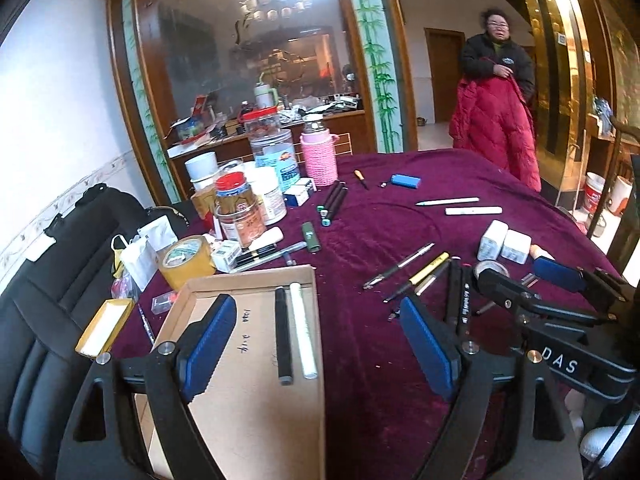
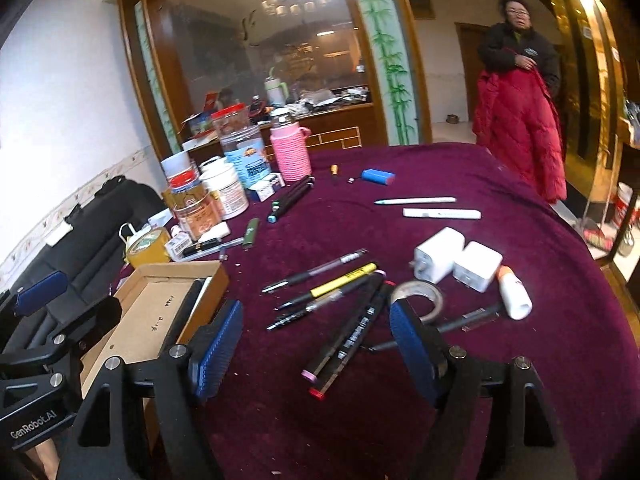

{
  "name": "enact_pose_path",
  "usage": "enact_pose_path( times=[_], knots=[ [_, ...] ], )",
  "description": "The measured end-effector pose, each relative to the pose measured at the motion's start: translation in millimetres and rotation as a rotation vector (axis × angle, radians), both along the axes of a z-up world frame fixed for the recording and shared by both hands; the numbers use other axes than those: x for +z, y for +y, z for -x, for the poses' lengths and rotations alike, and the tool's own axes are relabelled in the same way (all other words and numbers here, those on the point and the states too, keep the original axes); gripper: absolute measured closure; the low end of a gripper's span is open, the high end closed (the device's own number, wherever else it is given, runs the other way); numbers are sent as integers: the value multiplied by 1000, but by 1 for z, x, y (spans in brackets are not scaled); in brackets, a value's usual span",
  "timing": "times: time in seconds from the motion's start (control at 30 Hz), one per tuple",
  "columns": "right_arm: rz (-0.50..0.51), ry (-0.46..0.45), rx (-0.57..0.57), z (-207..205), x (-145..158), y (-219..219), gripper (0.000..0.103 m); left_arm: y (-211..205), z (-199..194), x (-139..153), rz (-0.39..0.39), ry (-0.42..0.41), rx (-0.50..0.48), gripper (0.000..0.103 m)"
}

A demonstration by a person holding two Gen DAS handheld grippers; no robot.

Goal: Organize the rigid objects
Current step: 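Move both grippers back from the box toward the pens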

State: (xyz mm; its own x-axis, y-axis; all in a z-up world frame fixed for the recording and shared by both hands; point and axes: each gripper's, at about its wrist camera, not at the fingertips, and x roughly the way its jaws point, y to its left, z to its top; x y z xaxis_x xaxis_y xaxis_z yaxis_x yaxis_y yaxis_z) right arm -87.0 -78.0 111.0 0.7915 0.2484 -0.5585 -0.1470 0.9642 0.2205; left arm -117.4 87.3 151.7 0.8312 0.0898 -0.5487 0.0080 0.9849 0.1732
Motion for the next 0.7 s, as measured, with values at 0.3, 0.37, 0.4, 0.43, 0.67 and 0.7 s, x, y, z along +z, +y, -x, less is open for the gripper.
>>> enact_pose_path(
  times=[0.3, 0.37, 0.4, 0.43, 0.67, 0.7],
  knots=[
    [-16, 11, -43, 13, -6, -25, 23, -18, 7, -2, -28, 15, -21, 19],
    [-18, 10, -52, 15, -7, -29, 23, -20, 6, -3, -25, 24, -24, 19],
    [-16, 12, -54, 16, -8, -31, 23, -21, 5, -4, -24, 29, -27, 19],
    [-16, 14, -57, 16, -8, -33, 23, -22, 5, -6, -20, 35, -31, 19],
    [-36, 24, -91, 8, -12, -52, 23, -33, -9, -17, -28, 73, -53, 19],
    [-43, 25, -96, 7, -13, -55, 23, -33, -11, -19, -28, 78, -54, 19]
  ],
)
